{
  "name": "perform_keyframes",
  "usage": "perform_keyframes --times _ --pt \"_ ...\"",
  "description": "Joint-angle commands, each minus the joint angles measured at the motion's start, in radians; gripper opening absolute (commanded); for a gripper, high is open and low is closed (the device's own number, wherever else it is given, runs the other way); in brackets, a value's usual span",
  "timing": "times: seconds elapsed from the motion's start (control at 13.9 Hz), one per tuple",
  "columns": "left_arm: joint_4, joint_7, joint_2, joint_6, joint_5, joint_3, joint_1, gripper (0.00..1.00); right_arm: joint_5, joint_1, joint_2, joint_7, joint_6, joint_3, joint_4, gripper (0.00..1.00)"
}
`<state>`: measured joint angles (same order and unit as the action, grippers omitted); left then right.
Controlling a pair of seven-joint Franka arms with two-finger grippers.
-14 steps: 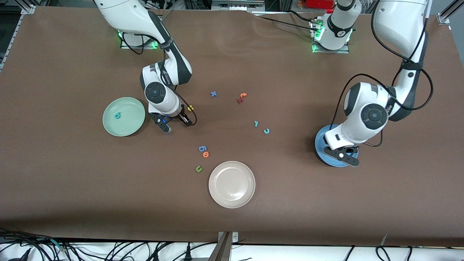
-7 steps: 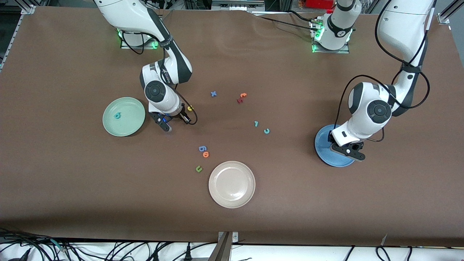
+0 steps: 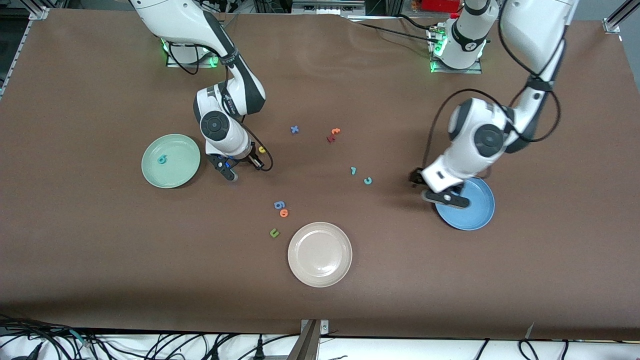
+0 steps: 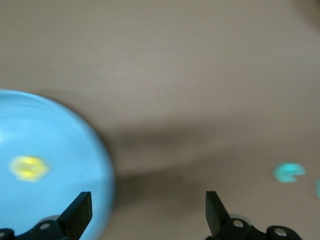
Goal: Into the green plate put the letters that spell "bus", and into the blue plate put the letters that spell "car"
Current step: 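Place the yellow 2 on the green plate while the left gripper reaches teal c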
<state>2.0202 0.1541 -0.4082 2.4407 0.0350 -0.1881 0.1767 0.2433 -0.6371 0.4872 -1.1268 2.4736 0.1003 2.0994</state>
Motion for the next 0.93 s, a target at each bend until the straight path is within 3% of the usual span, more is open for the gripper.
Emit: perform_keyframes --times 0.0,0.14,0.57,0.86 --pt "-0.026 0.178 -0.004 -0.019 0.0 -0.014 0.094 1.0 0.021 -0.004 -0.018 0.016 -0.005 0.001 0.022 0.11" --pt "-0.075 0.249 -0.047 -0.019 0.0 -0.016 0.139 1.0 0.021 -0.004 -0.018 0.019 -0.005 0.001 0.022 0.0" --pt "-0.195 0.344 -0.198 -0.019 -0.001 -0.014 0.19 1.0 0.018 -0.004 -0.057 0.033 -0.073 0.022 0.002 0.0" --pt "-0.218 0.358 -0.228 -0.019 0.0 -0.014 0.198 1.0 0.018 -0.003 -0.13 0.218 -0.4 0.171 -0.114 0.0"
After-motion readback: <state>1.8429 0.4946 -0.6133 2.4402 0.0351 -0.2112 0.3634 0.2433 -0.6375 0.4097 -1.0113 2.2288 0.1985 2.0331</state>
